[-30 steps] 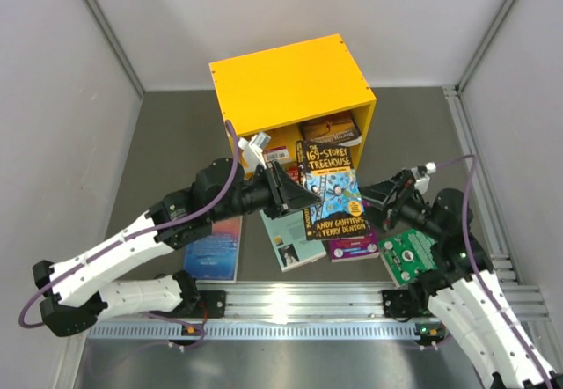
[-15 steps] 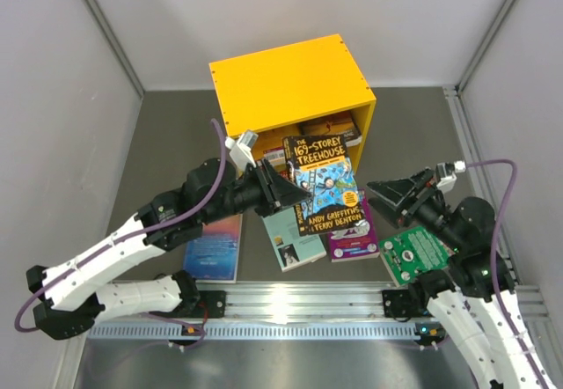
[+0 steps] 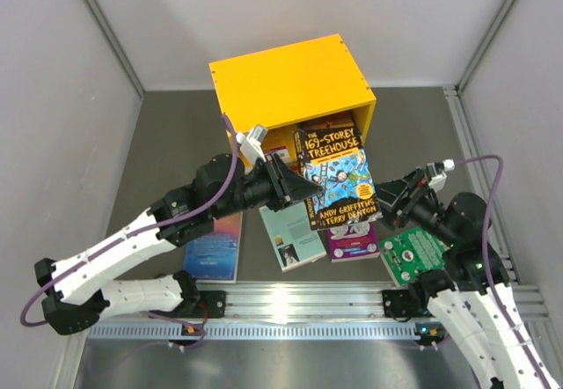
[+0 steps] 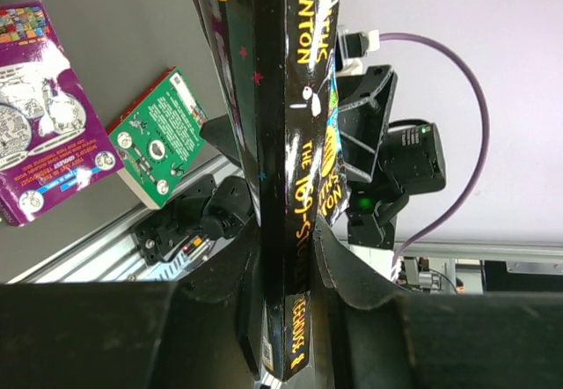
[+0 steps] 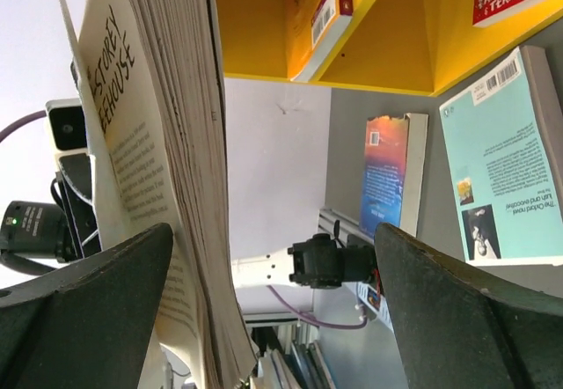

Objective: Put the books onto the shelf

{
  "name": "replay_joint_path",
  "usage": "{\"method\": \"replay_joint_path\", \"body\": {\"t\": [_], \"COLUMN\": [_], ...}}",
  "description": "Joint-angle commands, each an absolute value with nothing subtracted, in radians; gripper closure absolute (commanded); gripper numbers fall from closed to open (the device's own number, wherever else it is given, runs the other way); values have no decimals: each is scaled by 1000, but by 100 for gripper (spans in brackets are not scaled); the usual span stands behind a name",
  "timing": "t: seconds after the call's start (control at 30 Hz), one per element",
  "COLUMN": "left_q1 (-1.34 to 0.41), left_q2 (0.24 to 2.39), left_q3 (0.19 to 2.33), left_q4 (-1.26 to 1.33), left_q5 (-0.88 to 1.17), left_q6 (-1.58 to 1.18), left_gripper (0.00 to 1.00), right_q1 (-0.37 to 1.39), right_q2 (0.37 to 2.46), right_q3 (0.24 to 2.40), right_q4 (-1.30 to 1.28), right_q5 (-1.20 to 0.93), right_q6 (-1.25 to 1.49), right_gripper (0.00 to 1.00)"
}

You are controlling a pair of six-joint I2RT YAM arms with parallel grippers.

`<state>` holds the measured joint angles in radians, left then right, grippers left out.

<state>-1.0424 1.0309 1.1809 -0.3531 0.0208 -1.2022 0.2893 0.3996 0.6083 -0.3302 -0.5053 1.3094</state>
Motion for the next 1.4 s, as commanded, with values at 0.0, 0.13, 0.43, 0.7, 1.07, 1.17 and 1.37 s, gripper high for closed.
{"method": "replay_joint_path", "body": {"t": [0.0, 0.13, 0.43, 0.7, 1.07, 1.17, 1.37], "left_q1": [-1043, -1045, -1045, -1046, -1048, -1048, -1048], "left_q2": [1029, 1039, 945, 989, 1019, 1029, 1072], "left_q3": [1209, 1265, 1215, 1209, 1126, 1097, 1098], "left_q4": [-207, -306, -399, -331, -91, 47, 124], "left_q5": [18, 9, -40, -5, 19, 9, 14], "left_q6": [-1201, -1175, -1195, -1195, -1252, -1290, -1328], "left_gripper": [100, 100, 100, 100, 100, 100, 100], "right_q1": [284, 282, 282, 313, 383, 425, 456], "right_q2": [354, 319, 391, 430, 380, 362, 344], "right_q3": [635, 741, 770, 693, 608, 581, 575], "right_q4": [-366, -575, -474, -290, -221, -218, -221], "right_q5": [-477, -321, -371, -505, -512, -485, -445], "right_q6": [1289, 1240, 1218, 1243, 1287, 1293, 1305], "right_gripper": [4, 4, 4, 3, 6, 9, 30]}}
